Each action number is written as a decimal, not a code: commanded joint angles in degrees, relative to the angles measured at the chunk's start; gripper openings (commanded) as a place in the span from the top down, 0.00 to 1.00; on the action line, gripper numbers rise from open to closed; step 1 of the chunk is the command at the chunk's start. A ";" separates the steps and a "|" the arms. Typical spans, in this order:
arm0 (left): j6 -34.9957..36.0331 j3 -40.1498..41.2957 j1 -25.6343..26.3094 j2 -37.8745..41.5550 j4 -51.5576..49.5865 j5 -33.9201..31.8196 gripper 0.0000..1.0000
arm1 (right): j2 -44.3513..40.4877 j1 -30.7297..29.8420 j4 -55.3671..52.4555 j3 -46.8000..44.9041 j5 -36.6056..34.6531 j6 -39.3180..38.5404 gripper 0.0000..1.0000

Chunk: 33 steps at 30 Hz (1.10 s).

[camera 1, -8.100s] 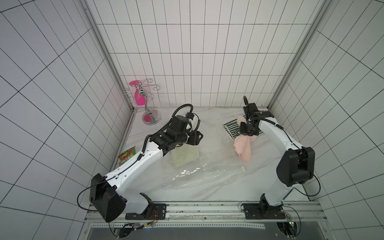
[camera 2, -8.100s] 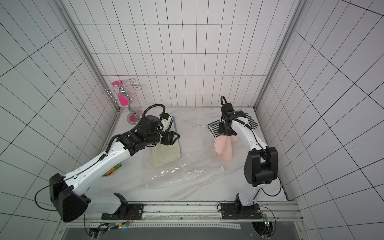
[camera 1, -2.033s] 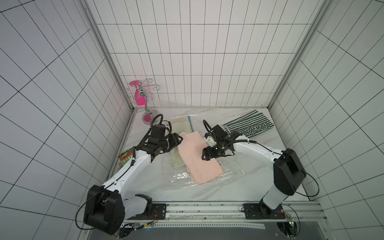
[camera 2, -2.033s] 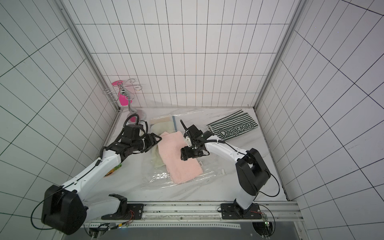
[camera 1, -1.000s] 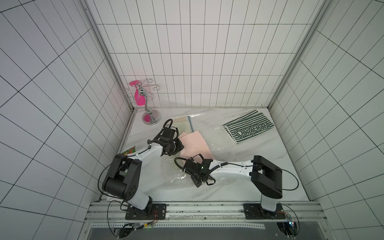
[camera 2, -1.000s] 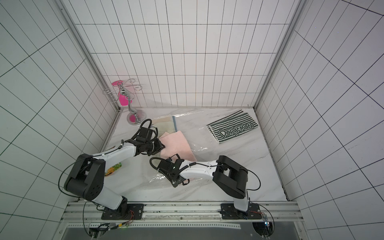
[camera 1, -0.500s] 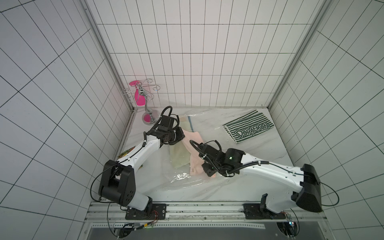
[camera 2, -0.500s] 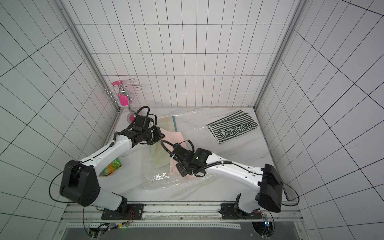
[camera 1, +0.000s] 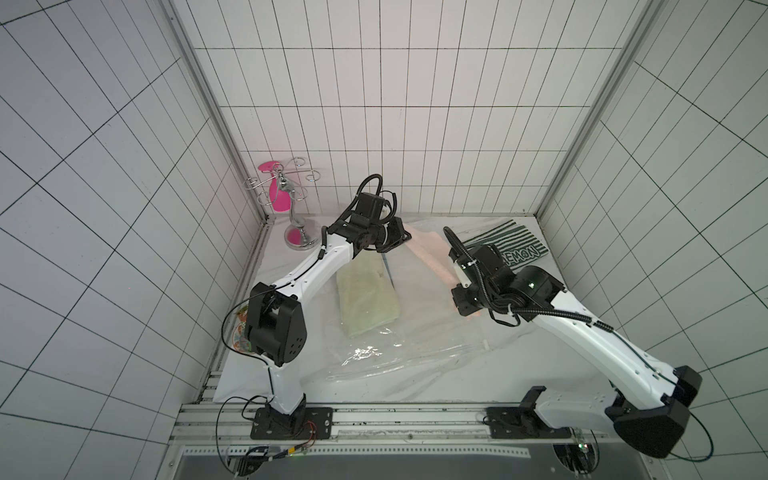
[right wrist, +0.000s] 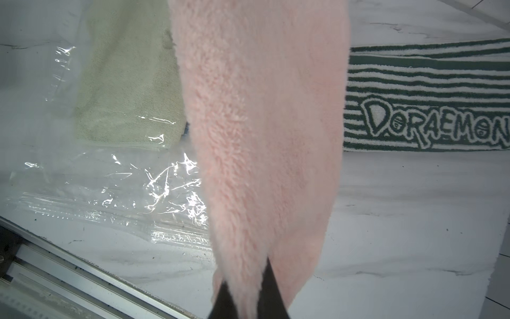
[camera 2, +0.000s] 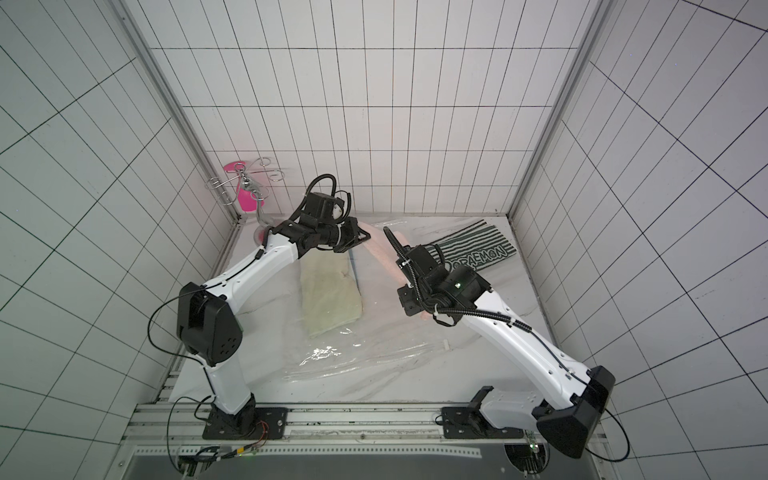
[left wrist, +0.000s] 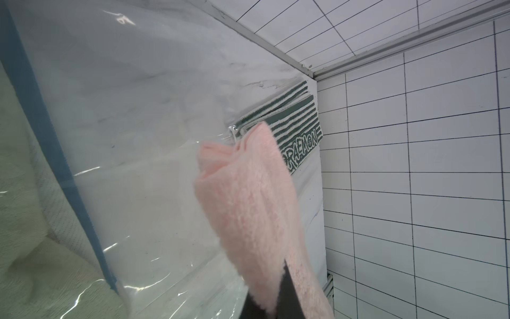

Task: Place the folded towel into the vacuum bag
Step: Adjust the towel in the vacuum bag.

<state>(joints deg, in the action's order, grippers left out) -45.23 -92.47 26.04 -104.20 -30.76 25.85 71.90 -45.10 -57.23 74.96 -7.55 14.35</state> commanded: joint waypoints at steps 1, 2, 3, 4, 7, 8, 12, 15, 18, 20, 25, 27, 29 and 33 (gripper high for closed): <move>2.21 10.06 -5.28 4.37 4.85 -5.50 1.00 | 2.71 -4.65 1.83 -8.70 8.58 2.85 1.00; 2.94 14.32 -6.00 5.20 5.94 -5.71 1.00 | 5.12 -6.65 5.80 -11.43 10.31 4.33 1.00; 3.72 17.73 -6.54 5.56 6.90 -5.95 1.00 | 7.63 -8.42 8.66 -12.88 11.27 5.43 1.00; 4.29 21.15 -7.16 5.65 7.43 -6.36 1.00 | 11.17 -10.23 12.18 -14.29 12.56 6.50 1.00; 4.80 28.55 -8.84 5.23 10.29 -7.14 1.00 | 20.25 -12.92 21.79 -17.04 17.52 9.35 0.99; 5.01 29.84 -9.37 5.16 10.86 -7.46 1.00 | 22.32 -13.18 24.23 -17.38 20.29 10.23 0.90; 7.32 29.44 -9.78 5.89 9.05 -9.43 1.00 | 21.40 -12.73 27.22 -17.26 29.25 10.58 0.49; 7.95 27.18 -9.78 5.95 7.23 -9.88 1.00 | 16.57 -7.66 25.69 -17.15 35.91 9.96 0.38; 8.19 25.05 -9.49 5.67 5.44 -9.34 1.00 | 12.93 -2.47 21.85 -15.54 33.78 7.90 0.34; 8.83 24.65 -9.17 5.68 4.56 -10.05 1.00 | 12.34 -0.13 19.96 -13.97 27.23 6.07 0.28; 10.06 25.41 -9.17 5.52 3.40 -12.18 1.00 | 18.51 11.25 27.88 -12.32 28.67 6.32 0.27; 10.38 25.42 -9.08 5.36 2.67 -12.29 1.00 | 22.08 13.62 33.19 -11.09 32.70 8.03 0.26; 10.78 25.82 -9.17 5.97 2.14 -13.27 1.00 | 26.35 14.23 35.44 -8.62 35.37 9.47 0.25; 10.89 26.51 -9.17 6.90 2.05 -12.86 1.00 | 32.64 14.25 39.73 -7.54 39.19 12.06 0.25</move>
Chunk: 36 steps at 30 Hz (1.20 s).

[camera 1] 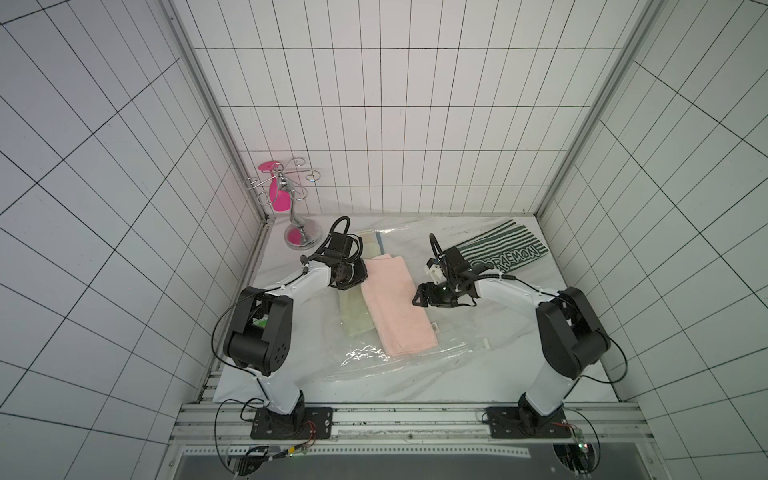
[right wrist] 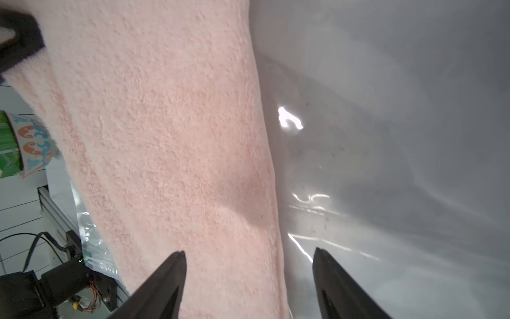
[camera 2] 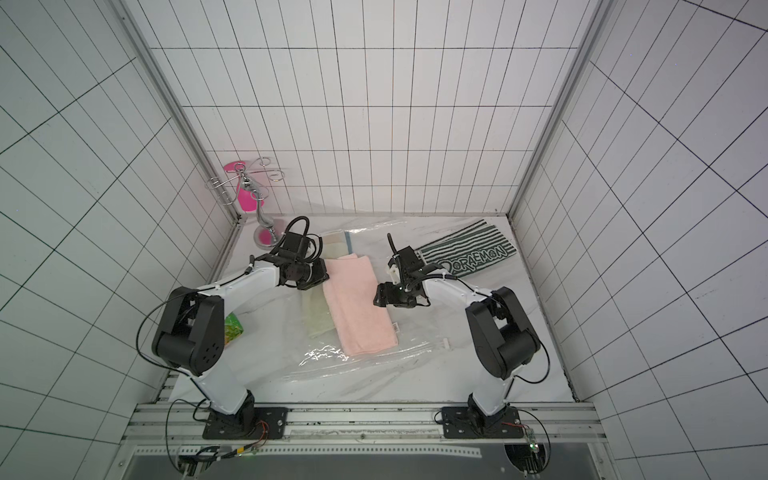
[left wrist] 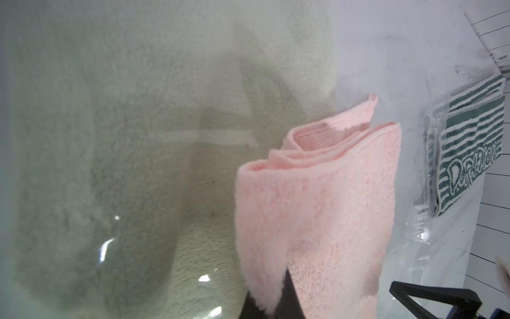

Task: Place the folded towel into the vacuum bag
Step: Adjust the towel in the vacuum bag, then pick up the towel from the vacuum bag.

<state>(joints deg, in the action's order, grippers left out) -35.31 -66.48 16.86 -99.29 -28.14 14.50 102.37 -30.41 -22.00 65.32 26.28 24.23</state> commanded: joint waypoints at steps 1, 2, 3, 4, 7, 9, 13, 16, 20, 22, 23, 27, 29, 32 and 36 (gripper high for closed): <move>0.83 0.70 0.01 1.99 -0.16 -1.34 1.00 | 3.84 -0.43 5.79 2.14 6.75 2.94 0.25; 0.69 0.90 0.01 1.77 0.22 -1.11 1.00 | 5.26 -0.30 6.89 2.23 8.10 3.67 0.25; 0.54 1.04 0.01 1.54 0.36 -0.81 1.00 | 6.77 -0.27 8.29 2.27 9.57 4.46 0.25; 0.47 1.04 0.08 1.32 0.58 -0.70 1.00 | 7.95 -0.25 9.91 2.31 11.15 5.37 0.27; 0.09 1.78 0.43 1.02 1.31 -0.35 1.00 | 9.23 -0.15 13.29 2.42 13.96 7.92 0.35; -0.24 2.32 1.17 1.32 1.70 0.37 1.00 | 9.13 -0.16 12.96 3.08 14.37 8.14 0.50; -1.77 3.80 2.19 2.91 3.32 1.72 1.00 | 7.95 -0.26 9.86 5.15 13.79 8.44 0.80; -1.61 3.91 2.21 4.33 2.79 1.00 1.00 | 4.23 -1.55 3.03 6.29 7.21 5.99 0.88; -2.61 4.66 2.29 5.75 3.59 1.58 1.00 | 1.24 -8.17 -9.67 10.90 -9.79 0.86 0.90; -3.47 5.19 2.71 6.07 4.54 2.25 1.00 | 2.35 -11.75 -12.96 13.24 -15.40 0.23 0.88; -3.84 5.46 2.97 6.24 5.04 2.35 1.00 | 3.08 -13.31 -13.58 14.03 -17.74 0.33 0.87; -4.67 7.07 3.00 7.06 6.08 3.32 1.00 | 3.72 -16.80 -9.42 13.83 -17.02 1.64 0.71; -4.70 8.08 2.83 7.73 6.21 3.33 1.00 | 3.74 -17.85 -7.19 14.17 -14.98 2.89 0.49; -5.29 9.67 2.24 9.08 6.69 3.81 1.00 | 3.46 -18.76 -3.53 14.33 -12.28 5.98 0.30; -5.90 10.66 0.11 11.16 6.41 5.39 0.90 | 5.31 -20.10 -2.79 16.29 -12.83 8.69 0.23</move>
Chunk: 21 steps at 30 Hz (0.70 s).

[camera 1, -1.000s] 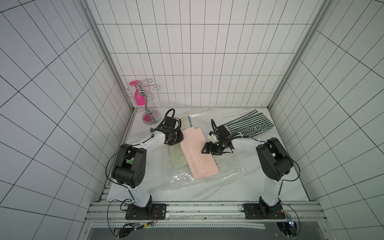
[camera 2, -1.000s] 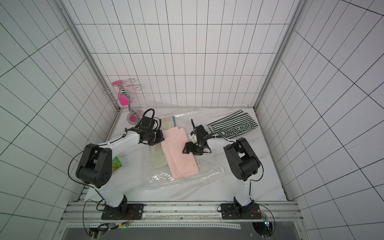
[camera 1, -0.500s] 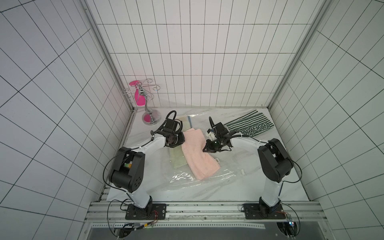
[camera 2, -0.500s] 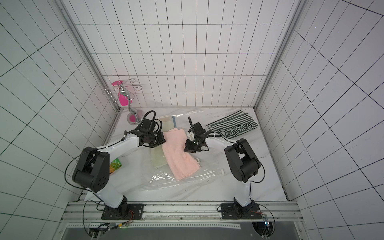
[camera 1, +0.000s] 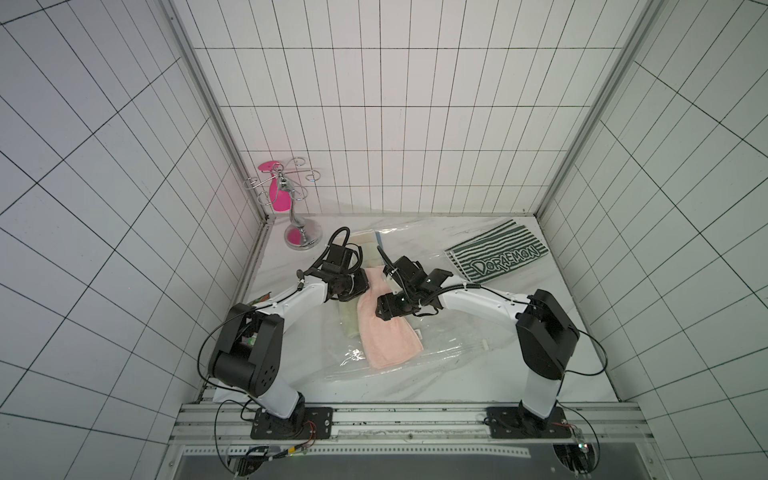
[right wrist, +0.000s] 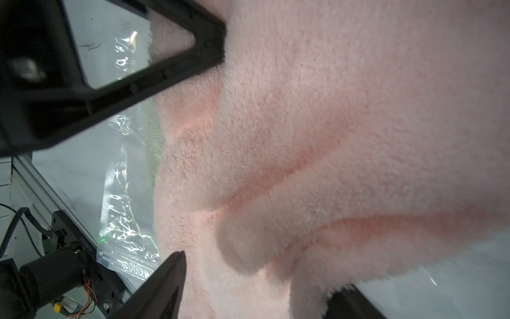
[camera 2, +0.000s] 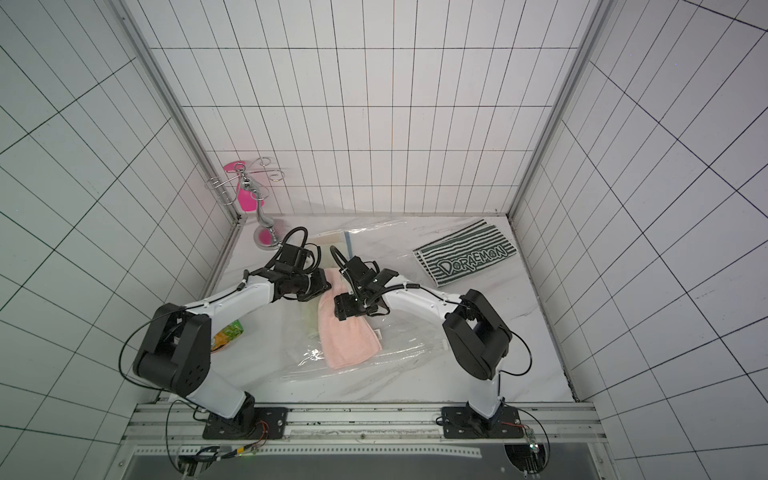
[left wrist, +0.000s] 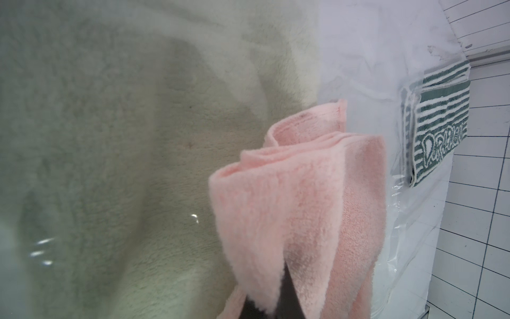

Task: Place the folded towel into the vacuum bag
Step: Pick up the towel from the vacuum bag.

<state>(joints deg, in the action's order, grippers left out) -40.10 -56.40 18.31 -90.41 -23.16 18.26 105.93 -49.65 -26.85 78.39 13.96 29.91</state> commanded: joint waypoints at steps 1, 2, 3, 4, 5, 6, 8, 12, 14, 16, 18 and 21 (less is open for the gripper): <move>-1.33 0.47 -2.04 2.71 1.34 2.76 0.81 | 2.52 -1.06 1.98 3.50 -0.87 3.49 0.23; -1.69 0.25 -2.73 3.21 1.12 4.12 0.69 | 3.15 -1.02 1.66 3.61 -1.10 4.19 0.24; -1.78 0.08 -3.37 3.93 0.94 5.31 0.64 | 3.48 -1.06 1.73 3.40 -1.27 4.44 0.23; -1.51 -0.23 -3.89 4.76 0.08 5.81 0.58 | 3.66 -0.98 2.09 2.98 -1.33 4.45 0.24; -0.82 -0.59 -4.34 5.83 -1.53 5.43 0.54 | 3.65 -0.77 2.42 2.36 -1.12 4.45 0.24; -0.09 -0.83 -4.71 6.80 -2.90 4.92 0.51 | 3.38 -0.55 2.81 1.78 -0.60 4.52 0.24; 0.90 -0.29 -6.08 9.27 -6.13 3.58 0.49 | 2.27 0.05 5.03 -0.12 1.09 5.04 0.24; 0.28 4.39 -6.71 17.06 -9.40 1.07 0.49 | 1.60 0.34 3.73 0.99 1.64 4.79 0.24; -1.49 8.27 -6.39 21.34 -9.60 0.14 0.49 | 1.31 0.34 2.31 1.99 1.19 4.63 0.24; -3.23 11.65 -5.10 24.19 -9.46 -1.18 0.49 | 1.27 0.42 1.80 2.61 1.39 4.61 0.24; -5.42 15.39 -3.43 26.03 -7.44 -1.67 0.47 | 1.34 0.43 1.63 3.03 1.81 4.63 0.24; -9.59 21.34 -1.44 28.02 -0.85 1.57 0.42 | 2.04 0.52 1.42 3.52 2.56 4.70 0.24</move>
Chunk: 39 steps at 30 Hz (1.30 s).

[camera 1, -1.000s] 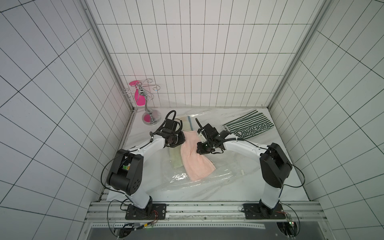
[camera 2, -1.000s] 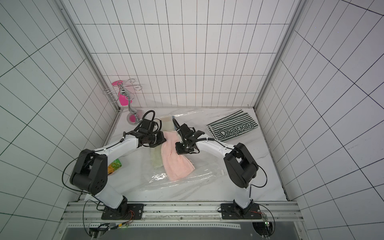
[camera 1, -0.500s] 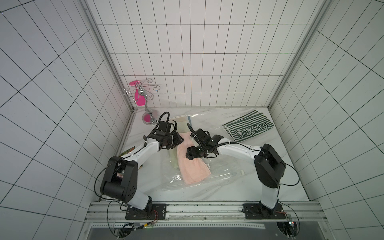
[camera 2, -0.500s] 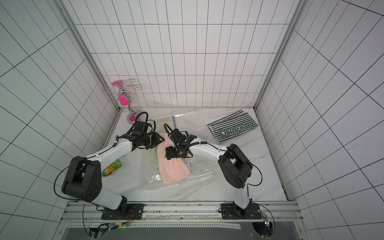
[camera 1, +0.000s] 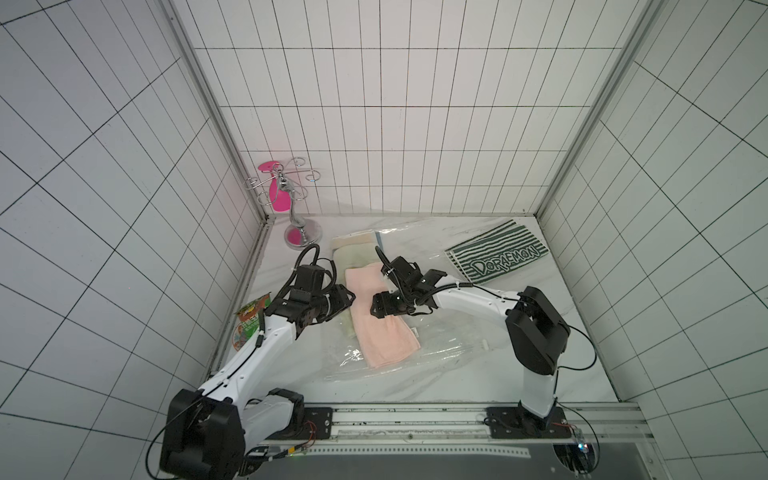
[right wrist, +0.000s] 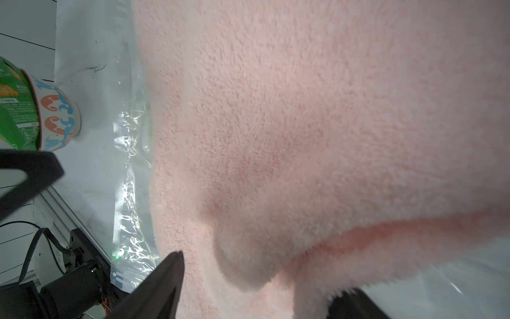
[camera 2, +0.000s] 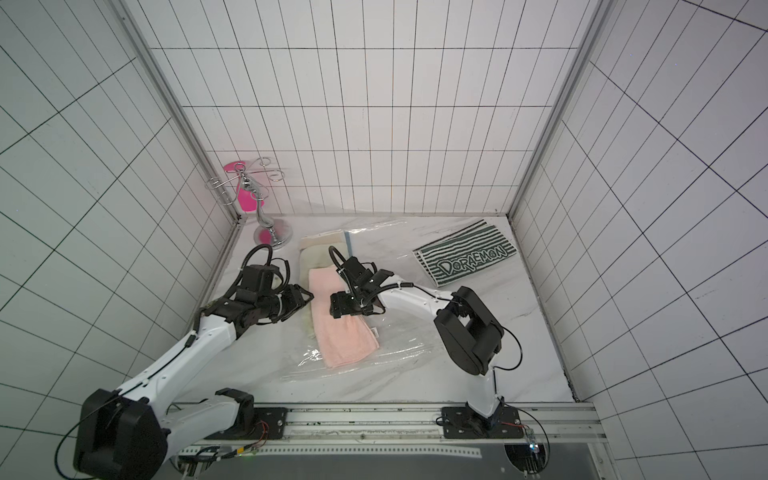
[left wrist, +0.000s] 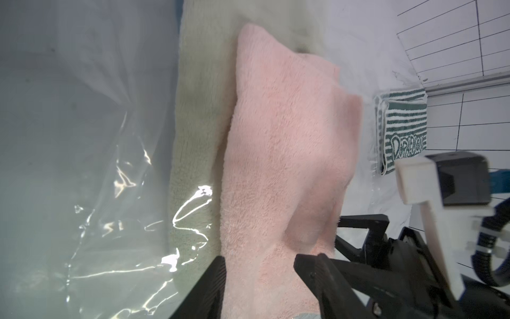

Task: Place the folded towel into the vacuum bag
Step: Pick up the towel from the vacuum bag.

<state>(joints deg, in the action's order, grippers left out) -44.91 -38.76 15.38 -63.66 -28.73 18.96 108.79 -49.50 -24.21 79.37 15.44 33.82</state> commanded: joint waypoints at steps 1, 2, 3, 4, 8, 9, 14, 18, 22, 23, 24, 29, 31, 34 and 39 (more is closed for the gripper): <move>-5.64 5.08 2.54 1.90 6.20 1.13 0.40 | -0.65 0.36 -1.28 2.63 1.59 0.96 0.24; -6.59 6.27 4.14 2.61 7.18 0.51 0.38 | -0.51 0.45 -1.19 2.78 2.32 1.19 0.24; -7.34 7.33 6.10 3.13 8.11 -0.57 0.37 | -0.43 0.45 -1.12 2.89 2.89 1.45 0.24; -8.08 8.15 7.72 3.50 9.03 -1.38 0.36 | -0.42 0.45 -1.09 2.98 3.51 1.66 0.24; -11.48 11.70 12.22 4.23 11.52 -3.15 0.37 | -0.21 0.54 -0.71 3.21 5.52 2.43 0.24; -12.18 12.83 12.81 4.69 12.16 -3.37 0.36 | -0.08 0.54 -0.69 3.40 5.95 2.52 0.24; -14.07 17.03 14.23 7.00 16.90 -4.00 0.41 | 1.04 0.63 -0.02 3.57 7.88 3.34 0.24; -11.36 13.01 14.29 10.22 2.66 -9.64 0.40 | 1.03 1.06 -0.06 2.78 7.84 3.79 0.24; -10.58 13.14 14.33 13.02 -1.57 -15.88 0.37 | 1.32 1.33 -0.04 2.83 8.13 3.80 0.24; -11.57 14.71 14.29 12.71 2.19 -14.54 0.37 | 1.57 1.29 -0.02 3.05 8.29 3.94 0.24; -12.97 16.42 14.26 11.83 6.84 -12.53 0.37 | 1.81 1.33 0.02 3.28 8.46 3.97 0.24; -14.58 18.10 14.88 5.01 20.44 -3.98 0.37 | 2.65 1.24 0.85 3.33 10.13 4.63 0.25; -14.59 19.03 15.55 4.44 23.18 -4.01 0.37 | 2.78 1.17 1.13 3.16 10.48 4.92 0.25; -15.04 21.08 15.68 7.14 26.24 -3.26 0.40 | 2.79 1.15 1.25 2.77 11.18 5.11 0.25; -14.19 19.36 15.79 14.91 25.70 -3.38 0.50 | 1.37 1.07 2.49 1.67 12.95 5.94 0.25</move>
<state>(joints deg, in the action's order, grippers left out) -59.00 -18.04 30.98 -51.86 -7.22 15.14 110.91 -48.71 -23.05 80.31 26.04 38.54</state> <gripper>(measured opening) 0.513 0.752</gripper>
